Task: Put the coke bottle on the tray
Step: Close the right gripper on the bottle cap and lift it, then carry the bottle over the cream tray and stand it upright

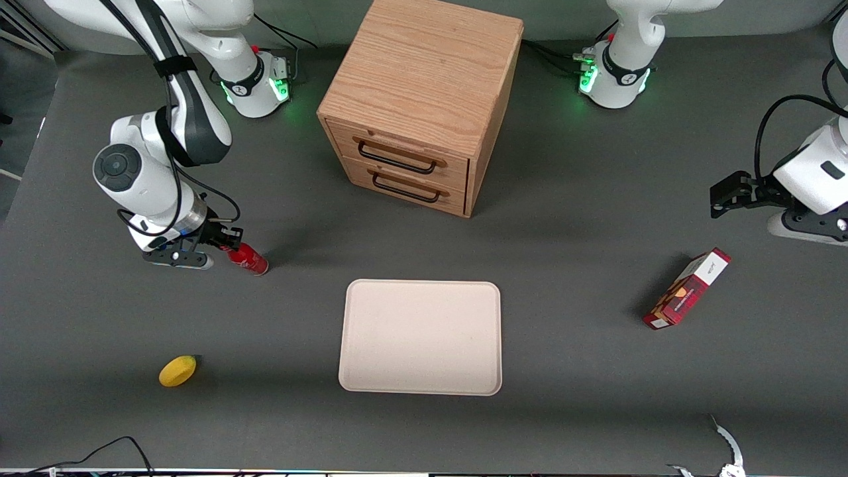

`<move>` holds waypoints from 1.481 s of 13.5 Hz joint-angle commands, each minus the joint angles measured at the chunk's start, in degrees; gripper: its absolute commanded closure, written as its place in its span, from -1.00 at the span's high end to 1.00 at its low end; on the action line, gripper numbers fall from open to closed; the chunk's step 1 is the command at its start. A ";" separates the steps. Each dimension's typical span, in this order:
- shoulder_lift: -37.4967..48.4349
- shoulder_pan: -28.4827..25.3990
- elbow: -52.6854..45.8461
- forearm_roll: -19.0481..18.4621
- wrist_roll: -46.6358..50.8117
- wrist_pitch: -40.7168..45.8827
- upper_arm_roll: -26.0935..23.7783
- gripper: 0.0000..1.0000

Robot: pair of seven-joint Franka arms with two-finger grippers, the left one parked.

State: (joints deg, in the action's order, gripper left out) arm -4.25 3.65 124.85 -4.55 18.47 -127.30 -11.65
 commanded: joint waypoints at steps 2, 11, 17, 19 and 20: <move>2.76 -0.23 -18.26 2.85 -3.60 23.09 0.31 -1.00; -29.37 -7.06 -74.28 7.28 21.90 46.92 -7.77 -1.00; -43.54 -13.14 -74.84 -6.51 39.34 24.85 -10.33 -1.00; -46.80 -14.72 -74.84 -9.41 42.86 20.54 -10.33 -1.00; -47.94 -14.99 -74.84 -10.38 44.62 18.78 -10.41 -1.00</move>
State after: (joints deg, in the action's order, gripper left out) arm -49.13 -10.01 54.21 -11.81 58.72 -107.13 -21.28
